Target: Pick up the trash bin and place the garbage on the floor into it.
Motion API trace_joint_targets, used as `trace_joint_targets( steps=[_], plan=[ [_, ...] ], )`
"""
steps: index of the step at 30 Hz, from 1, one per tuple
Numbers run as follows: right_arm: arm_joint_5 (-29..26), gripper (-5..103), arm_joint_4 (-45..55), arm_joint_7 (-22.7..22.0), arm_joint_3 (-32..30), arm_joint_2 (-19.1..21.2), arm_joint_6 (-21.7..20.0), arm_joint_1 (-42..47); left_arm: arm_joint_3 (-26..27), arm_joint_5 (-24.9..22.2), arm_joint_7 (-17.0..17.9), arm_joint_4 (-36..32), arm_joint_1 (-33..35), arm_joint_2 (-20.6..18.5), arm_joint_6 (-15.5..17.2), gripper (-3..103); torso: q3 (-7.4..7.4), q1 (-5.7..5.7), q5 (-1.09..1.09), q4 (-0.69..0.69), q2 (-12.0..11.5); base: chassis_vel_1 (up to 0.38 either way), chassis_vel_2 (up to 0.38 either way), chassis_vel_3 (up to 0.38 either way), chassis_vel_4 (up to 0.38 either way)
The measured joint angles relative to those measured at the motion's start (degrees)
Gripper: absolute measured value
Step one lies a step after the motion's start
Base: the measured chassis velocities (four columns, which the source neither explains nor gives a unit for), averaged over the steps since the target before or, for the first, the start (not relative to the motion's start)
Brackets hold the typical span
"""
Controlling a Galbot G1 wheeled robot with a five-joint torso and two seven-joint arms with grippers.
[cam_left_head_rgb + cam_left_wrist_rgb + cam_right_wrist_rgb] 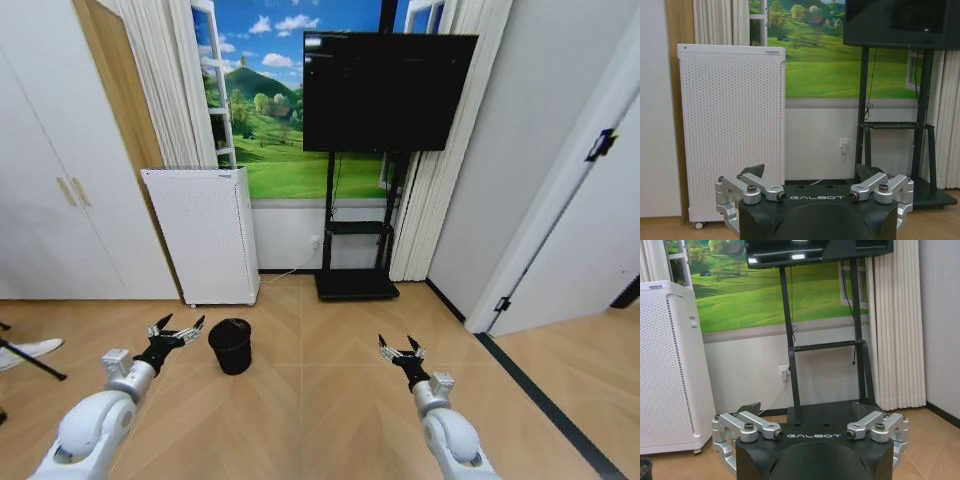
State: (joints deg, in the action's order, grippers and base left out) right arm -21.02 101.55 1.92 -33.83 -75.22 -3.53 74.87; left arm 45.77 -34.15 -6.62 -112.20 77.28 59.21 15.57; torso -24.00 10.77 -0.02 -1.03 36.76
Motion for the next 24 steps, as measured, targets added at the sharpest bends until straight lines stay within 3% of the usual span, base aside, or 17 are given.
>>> trace_joint_targets(
  steps=[16, 24],
  plan=[
    [-0.58, 100, -2.40, 0.60, 0.03, 0.51, 1.33, -0.34, -1.98, 1.12, 1.27, -1.06, 0.30, 2.07, 0.90, 100, 0.08, -0.06, 0.05, -0.02, -0.08, 0.331, -0.339, -0.332, 0.330],
    [-0.86, 100, -3.47, 1.12, -0.37, 0.90, 2.85, -0.38, -4.20, 1.48, 4.09, -1.56, 0.82, 3.80, 0.17, 100, 0.06, -0.03, 0.00, 0.00, -0.15, 0.047, -0.031, -0.039, 0.053]
  ],
)
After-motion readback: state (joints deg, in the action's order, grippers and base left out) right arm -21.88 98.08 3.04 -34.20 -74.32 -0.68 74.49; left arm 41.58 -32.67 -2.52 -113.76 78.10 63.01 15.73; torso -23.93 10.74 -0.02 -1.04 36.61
